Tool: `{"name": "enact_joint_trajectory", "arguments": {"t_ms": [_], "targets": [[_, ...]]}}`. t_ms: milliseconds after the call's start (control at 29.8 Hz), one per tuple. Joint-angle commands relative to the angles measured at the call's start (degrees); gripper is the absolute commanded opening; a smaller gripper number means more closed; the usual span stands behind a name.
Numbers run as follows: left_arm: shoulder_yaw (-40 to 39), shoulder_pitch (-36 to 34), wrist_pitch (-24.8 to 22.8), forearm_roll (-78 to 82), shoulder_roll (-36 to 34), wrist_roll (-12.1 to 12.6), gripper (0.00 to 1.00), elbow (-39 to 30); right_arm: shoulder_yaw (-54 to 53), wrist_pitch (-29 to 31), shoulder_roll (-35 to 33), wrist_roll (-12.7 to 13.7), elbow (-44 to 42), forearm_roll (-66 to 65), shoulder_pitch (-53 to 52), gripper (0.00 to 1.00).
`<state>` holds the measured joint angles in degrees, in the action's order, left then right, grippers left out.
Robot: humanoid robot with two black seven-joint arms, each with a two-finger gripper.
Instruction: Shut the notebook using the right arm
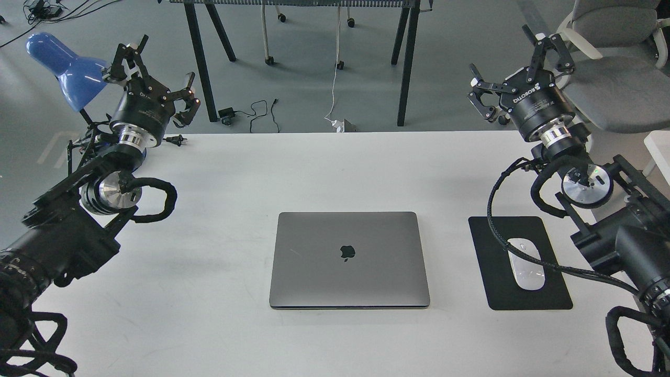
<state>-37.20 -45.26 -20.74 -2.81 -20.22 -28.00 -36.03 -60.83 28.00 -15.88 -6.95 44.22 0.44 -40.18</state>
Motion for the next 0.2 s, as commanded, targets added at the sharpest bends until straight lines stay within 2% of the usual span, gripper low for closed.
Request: {"name": "enact_joint_trajectory", "arguments": {"t_ms": [0, 168], "targets": [[0.02, 0.0, 0.0, 0.0, 0.0, 0.0, 1.0, 0.0, 0.1, 0.0, -0.03, 0.0, -0.01, 0.0, 0.01, 1.0], [0.02, 0.0, 0.0, 0.0, 0.0, 0.0, 1.0, 0.0, 0.27, 0.0, 0.06, 0.0, 0.08, 0.0, -0.25, 1.0]]}}
